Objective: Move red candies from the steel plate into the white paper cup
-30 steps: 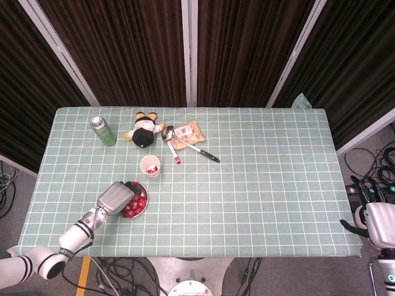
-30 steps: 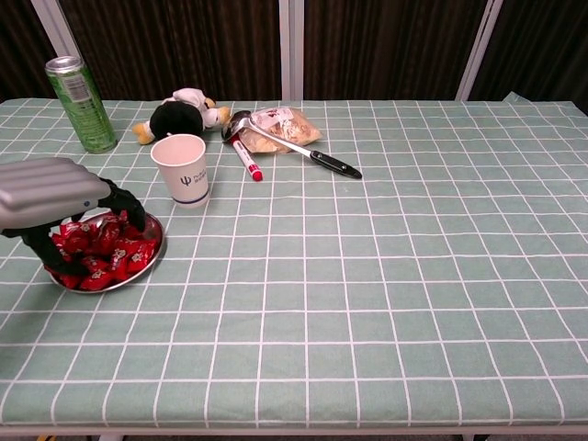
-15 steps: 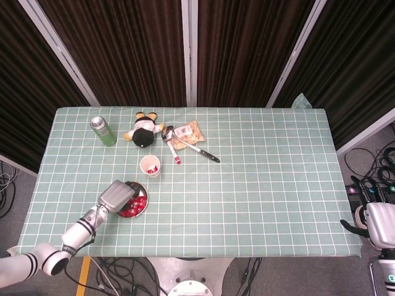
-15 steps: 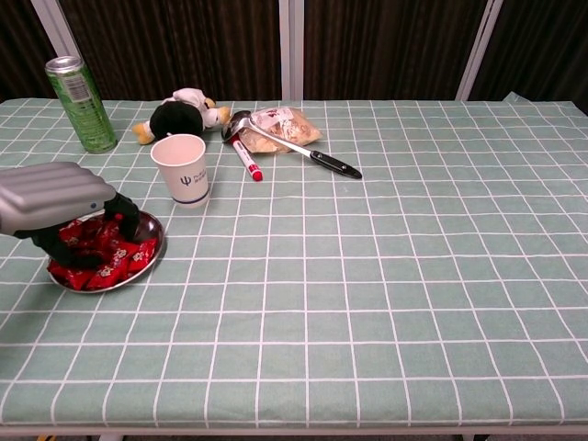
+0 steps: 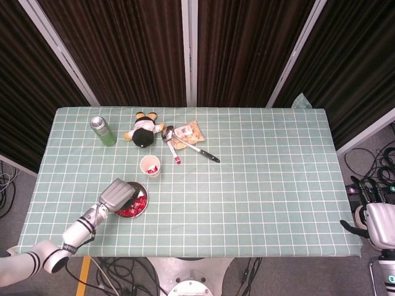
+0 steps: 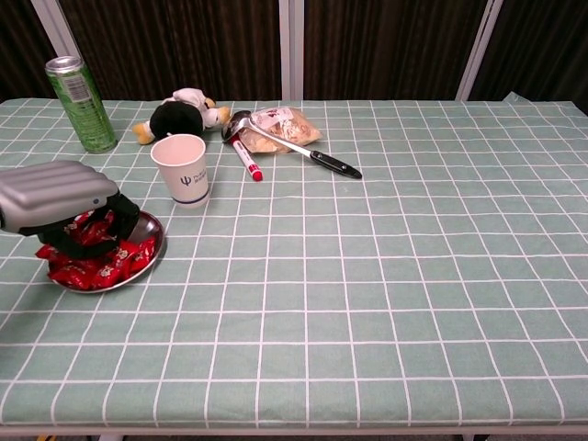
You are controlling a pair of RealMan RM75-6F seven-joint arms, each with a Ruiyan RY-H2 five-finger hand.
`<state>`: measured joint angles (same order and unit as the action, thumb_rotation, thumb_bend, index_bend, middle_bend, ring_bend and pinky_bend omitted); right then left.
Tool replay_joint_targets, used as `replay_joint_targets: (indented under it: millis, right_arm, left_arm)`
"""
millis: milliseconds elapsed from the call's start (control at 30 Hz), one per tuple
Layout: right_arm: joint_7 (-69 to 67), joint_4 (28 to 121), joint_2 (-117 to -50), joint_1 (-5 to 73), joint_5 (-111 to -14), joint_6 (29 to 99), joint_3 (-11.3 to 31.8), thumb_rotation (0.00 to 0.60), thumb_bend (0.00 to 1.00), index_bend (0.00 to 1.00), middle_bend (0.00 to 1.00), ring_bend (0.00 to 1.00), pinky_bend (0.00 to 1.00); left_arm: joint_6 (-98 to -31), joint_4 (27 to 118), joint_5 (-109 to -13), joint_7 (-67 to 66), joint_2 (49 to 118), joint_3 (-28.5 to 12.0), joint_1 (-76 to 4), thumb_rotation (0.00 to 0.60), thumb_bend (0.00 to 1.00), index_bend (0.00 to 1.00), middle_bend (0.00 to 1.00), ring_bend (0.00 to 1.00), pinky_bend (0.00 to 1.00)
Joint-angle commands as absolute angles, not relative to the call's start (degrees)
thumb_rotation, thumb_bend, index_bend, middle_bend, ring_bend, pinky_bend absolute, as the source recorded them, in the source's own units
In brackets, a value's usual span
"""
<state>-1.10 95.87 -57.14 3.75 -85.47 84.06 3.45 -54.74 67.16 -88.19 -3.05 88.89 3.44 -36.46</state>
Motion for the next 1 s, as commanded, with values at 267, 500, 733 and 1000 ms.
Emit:
replay_joint_targets:
  millis: [267, 500, 733, 1000]
  right_arm:
    - [-1.6, 95.6, -57.1, 3.7, -85.4, 84.0, 3.5, 0.6, 0.02, 0.06, 0.24, 0.04, 0.22]
    - [-2.2, 95.2, -57.1, 3.7, -85.5, 84.2, 3.5, 0.6, 0.02, 0.06, 0.24, 0.04, 0.22]
    - [-2.9, 94.6, -57.2, 3.7, -85.7, 84.1, 3.5, 0.6, 0.02, 0.06, 0.24, 0.04, 0.22]
    - [-3.4, 94.2, -57.1, 3.6, -85.7, 84.3, 3.5, 0.6, 0.02, 0.06, 0.24, 0.04, 0.22]
  left_arm:
    - [-55.7, 67.7, -89.5, -0.9, 88.9, 2.9, -37.2, 0.6, 0.58, 0.71, 0.76, 0.75, 0.99]
    - [-56.8, 71.7, -89.4, -0.5, 86.3, 1.0, -38.2, 0.6, 0.61, 0.72, 0.78, 0.77, 1.0]
    - [-55.5, 77.8, -88.0, -1.1, 82.0, -3.8, -42.1, 0.6, 0.61, 0.72, 0.78, 0.77, 1.0]
    - [-46.8, 75.5, -81.9, -1.3, 83.7, -9.6, -49.3, 0.6, 0.61, 0.71, 0.78, 0.77, 1.0]
